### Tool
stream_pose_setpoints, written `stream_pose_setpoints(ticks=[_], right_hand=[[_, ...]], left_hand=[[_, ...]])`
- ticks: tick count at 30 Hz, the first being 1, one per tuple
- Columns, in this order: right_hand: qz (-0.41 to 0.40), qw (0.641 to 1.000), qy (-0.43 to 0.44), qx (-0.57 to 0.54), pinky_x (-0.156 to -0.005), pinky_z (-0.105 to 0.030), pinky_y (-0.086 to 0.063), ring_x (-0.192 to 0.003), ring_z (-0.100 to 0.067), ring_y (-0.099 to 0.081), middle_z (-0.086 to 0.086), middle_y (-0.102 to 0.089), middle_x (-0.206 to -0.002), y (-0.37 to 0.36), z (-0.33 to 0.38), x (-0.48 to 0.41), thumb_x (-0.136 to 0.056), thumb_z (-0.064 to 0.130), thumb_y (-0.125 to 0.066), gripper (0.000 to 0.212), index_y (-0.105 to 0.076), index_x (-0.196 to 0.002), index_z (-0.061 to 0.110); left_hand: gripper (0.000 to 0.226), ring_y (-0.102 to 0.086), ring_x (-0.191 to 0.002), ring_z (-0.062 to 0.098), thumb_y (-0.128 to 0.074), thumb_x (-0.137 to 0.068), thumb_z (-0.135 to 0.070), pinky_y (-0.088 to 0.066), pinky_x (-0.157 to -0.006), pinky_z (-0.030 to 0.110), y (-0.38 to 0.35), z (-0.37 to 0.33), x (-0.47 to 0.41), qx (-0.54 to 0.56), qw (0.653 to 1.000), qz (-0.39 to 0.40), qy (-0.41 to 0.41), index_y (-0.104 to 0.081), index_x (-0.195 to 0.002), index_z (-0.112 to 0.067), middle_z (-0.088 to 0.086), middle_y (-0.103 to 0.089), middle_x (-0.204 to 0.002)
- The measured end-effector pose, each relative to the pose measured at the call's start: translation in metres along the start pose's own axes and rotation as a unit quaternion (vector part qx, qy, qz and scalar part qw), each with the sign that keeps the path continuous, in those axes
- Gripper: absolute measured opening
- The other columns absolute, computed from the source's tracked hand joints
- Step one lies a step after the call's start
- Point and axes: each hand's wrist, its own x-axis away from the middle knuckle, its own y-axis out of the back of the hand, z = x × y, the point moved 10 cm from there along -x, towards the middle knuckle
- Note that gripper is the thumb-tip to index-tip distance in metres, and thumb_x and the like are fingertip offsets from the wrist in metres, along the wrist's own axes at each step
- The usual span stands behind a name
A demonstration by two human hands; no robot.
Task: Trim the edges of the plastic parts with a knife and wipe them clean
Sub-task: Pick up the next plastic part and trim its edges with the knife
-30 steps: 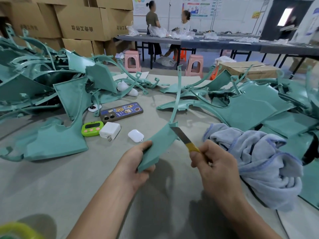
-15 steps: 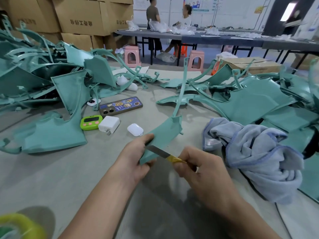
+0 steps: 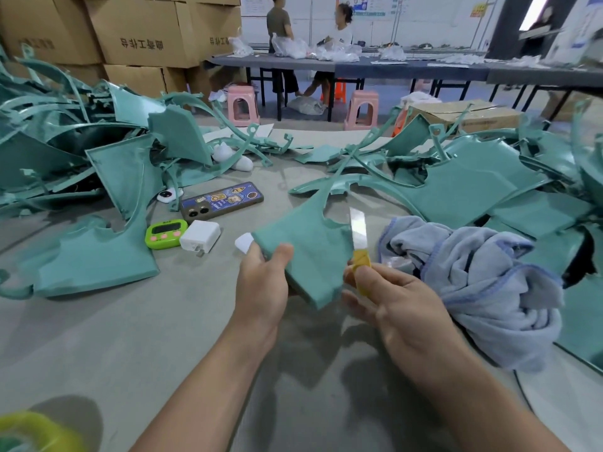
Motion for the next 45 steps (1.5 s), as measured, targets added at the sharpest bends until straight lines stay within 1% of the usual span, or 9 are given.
stream_pose_setpoints(ticks=[5,9,15,19,24,31,37,41,45], right_hand=[[-0.042,0.999,0.006,0.016,-0.078,-0.035,-0.061,-0.081,-0.019,-0.073,-0.010,-0.078,-0.090,0.018,0.009,-0.007,-0.070,0.022,-0.074,0.015,-0.082,-0.075,0.010],[-0.063,0.988,0.084,0.118,-0.071,-0.026,-0.057,-0.073,-0.014,-0.069,-0.008,-0.078,-0.081,0.030,0.036,-0.008,-0.087,0.006,-0.073,0.017,-0.082,-0.073,0.011],[0.068,0.973,0.020,0.221,-0.064,-0.024,-0.057,-0.073,-0.018,-0.070,-0.015,-0.078,-0.086,0.010,0.024,-0.001,-0.088,0.011,-0.073,0.011,-0.082,-0.082,0.012],[-0.068,0.993,0.058,0.079,-0.076,-0.033,-0.054,-0.078,-0.021,-0.063,-0.010,-0.074,-0.085,0.037,0.035,-0.010,-0.092,0.010,-0.069,0.016,-0.080,-0.081,0.008],[-0.088,0.956,0.207,0.190,-0.047,-0.019,-0.035,-0.052,-0.012,-0.043,-0.007,-0.062,-0.059,0.038,0.072,0.003,-0.096,0.007,-0.063,0.026,-0.073,-0.072,0.008],[0.073,0.841,0.265,0.467,-0.055,-0.028,-0.038,-0.054,-0.010,-0.044,-0.001,-0.056,-0.060,-0.038,0.033,0.033,-0.084,0.038,-0.061,0.021,-0.064,-0.072,0.021],[-0.242,0.774,0.294,0.506,-0.060,-0.036,-0.033,-0.060,-0.023,-0.053,0.003,-0.056,-0.056,0.033,0.085,0.022,-0.099,0.030,-0.062,0.029,-0.061,-0.073,0.016],[-0.032,0.820,0.342,0.457,-0.053,-0.014,-0.034,-0.055,-0.003,-0.046,0.009,-0.055,-0.061,-0.010,0.068,0.036,-0.091,0.033,-0.063,0.023,-0.058,-0.071,0.023],[0.018,0.766,0.312,0.562,-0.060,-0.031,-0.045,-0.062,-0.013,-0.053,0.005,-0.061,-0.067,-0.036,0.040,0.031,-0.092,0.050,-0.053,0.025,-0.053,-0.081,0.028]], left_hand=[[0.022,-0.075,-0.094,0.025,-0.069,-0.088,-0.007,-0.060,-0.069,0.030,-0.036,0.017,0.016,0.021,0.981,0.176,0.078,-0.071,-0.110,-0.005,0.012,-0.077,-0.109],[0.044,-0.073,-0.094,0.013,-0.078,-0.074,-0.019,-0.058,-0.084,0.029,-0.020,-0.003,0.003,0.029,0.991,0.129,0.018,-0.069,-0.117,-0.013,0.002,-0.078,-0.105],[0.022,-0.075,-0.094,0.026,-0.071,-0.087,-0.015,-0.060,-0.074,0.030,-0.033,0.013,0.013,-0.093,0.957,0.264,0.073,-0.077,-0.108,-0.012,0.012,-0.077,-0.107],[0.015,-0.076,-0.081,0.023,-0.064,-0.094,-0.007,-0.058,-0.060,0.026,-0.010,0.015,0.001,-0.068,0.990,0.104,0.072,-0.075,-0.103,-0.005,0.009,-0.079,-0.097],[0.010,-0.076,-0.084,0.025,-0.066,-0.089,-0.012,-0.063,-0.070,0.045,0.032,-0.003,-0.006,0.001,0.994,-0.105,0.006,-0.072,-0.095,-0.007,0.005,-0.079,-0.090],[0.012,-0.052,-0.037,0.005,-0.057,-0.093,-0.003,-0.035,-0.033,0.015,0.024,0.010,-0.001,0.159,0.977,-0.088,0.111,-0.062,-0.086,-0.012,-0.004,-0.062,-0.053],[0.016,-0.056,-0.037,0.004,-0.054,-0.095,0.001,-0.038,-0.032,0.011,0.014,0.008,0.003,0.205,0.964,-0.056,0.162,-0.059,-0.084,-0.009,-0.002,-0.065,-0.053],[0.015,-0.046,-0.031,0.003,-0.053,-0.096,-0.001,-0.035,-0.030,0.010,0.015,0.012,0.001,0.220,0.955,-0.056,0.193,-0.056,-0.085,-0.010,-0.002,-0.057,-0.049],[0.011,-0.042,-0.029,0.002,-0.052,-0.092,0.000,-0.029,-0.026,0.009,0.000,0.018,0.006,0.265,0.934,0.004,0.238,-0.057,-0.097,-0.009,0.005,-0.058,-0.070]])
